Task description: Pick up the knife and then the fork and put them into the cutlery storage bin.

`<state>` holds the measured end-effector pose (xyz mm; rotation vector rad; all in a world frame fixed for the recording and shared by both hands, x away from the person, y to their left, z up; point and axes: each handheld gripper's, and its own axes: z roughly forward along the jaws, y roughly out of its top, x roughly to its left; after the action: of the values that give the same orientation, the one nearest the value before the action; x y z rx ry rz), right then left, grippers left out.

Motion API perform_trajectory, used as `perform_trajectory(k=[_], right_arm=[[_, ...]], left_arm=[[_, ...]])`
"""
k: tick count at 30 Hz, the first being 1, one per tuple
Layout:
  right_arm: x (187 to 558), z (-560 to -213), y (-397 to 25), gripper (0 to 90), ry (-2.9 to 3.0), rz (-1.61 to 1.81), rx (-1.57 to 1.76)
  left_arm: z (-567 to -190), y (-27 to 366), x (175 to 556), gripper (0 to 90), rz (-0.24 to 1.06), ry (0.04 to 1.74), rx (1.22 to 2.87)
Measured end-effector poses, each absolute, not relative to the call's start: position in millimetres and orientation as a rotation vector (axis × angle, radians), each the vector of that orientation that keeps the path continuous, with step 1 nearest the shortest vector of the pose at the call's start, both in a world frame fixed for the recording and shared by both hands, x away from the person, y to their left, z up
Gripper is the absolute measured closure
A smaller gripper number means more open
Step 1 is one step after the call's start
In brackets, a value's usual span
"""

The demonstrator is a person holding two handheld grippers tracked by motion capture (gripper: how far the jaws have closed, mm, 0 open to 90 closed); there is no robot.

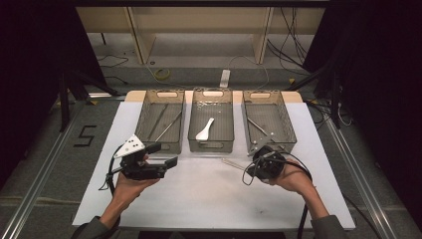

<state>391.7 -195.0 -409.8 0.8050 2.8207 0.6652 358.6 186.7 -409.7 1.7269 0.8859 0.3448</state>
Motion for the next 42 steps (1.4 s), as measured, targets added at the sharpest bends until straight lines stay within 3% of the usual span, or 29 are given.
perform_trajectory(k=[9, 17, 28, 42], right_arm=[[401, -362, -216, 85.2, 2.681, 0.725, 0.838], [436, -334, -227, 85.2, 2.580, 0.710, 0.937], [489, -340, -240, 85.2, 2.516, 0.660, 1.083], [526, -351, -246, 85.1, 2.494, 0.651, 1.203]], left_arm=[[-410, 188, 359, 15.8, 0.344, 0.895, 1.718], [-410, 189, 359, 15.8, 0.334, 0.898, 1.712], [-410, 189, 360, 15.8, 0.331, 0.896, 1.714], [-410, 189, 360, 15.8, 0.331, 0.892, 1.711]])
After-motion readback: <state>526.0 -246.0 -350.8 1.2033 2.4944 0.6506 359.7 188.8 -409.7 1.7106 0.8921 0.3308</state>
